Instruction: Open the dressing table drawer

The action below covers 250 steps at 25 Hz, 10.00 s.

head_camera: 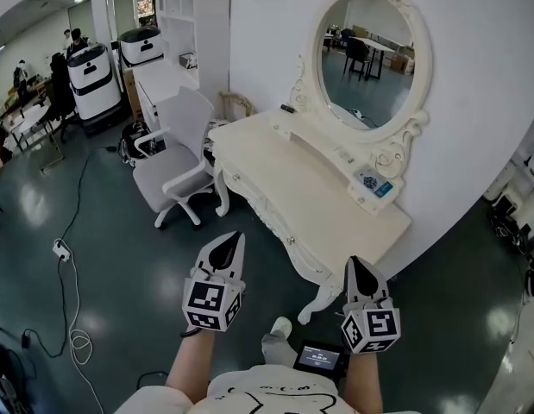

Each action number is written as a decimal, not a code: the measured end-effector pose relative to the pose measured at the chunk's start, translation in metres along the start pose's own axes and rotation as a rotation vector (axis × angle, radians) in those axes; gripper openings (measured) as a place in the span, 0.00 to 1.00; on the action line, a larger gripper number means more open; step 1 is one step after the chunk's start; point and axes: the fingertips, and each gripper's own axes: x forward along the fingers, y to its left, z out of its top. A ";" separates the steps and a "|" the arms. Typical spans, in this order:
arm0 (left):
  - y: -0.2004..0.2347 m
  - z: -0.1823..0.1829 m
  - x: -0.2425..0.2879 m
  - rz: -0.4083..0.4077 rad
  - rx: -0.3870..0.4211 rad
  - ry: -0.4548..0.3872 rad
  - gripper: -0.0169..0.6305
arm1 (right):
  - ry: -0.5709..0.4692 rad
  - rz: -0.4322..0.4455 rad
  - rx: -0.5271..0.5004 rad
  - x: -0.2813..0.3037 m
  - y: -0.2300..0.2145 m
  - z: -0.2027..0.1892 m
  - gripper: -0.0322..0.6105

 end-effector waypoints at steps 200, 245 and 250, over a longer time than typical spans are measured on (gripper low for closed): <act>-0.013 -0.187 0.534 -0.837 0.027 0.499 0.04 | 0.527 -0.980 0.456 0.235 -0.220 -0.273 0.22; -0.053 -0.118 0.545 -0.948 0.003 0.345 0.04 | 0.403 -1.041 0.406 0.207 -0.229 -0.189 0.29; -0.056 -0.095 0.549 -0.958 0.000 0.294 0.04 | 0.358 -1.041 0.374 0.205 -0.235 -0.163 0.29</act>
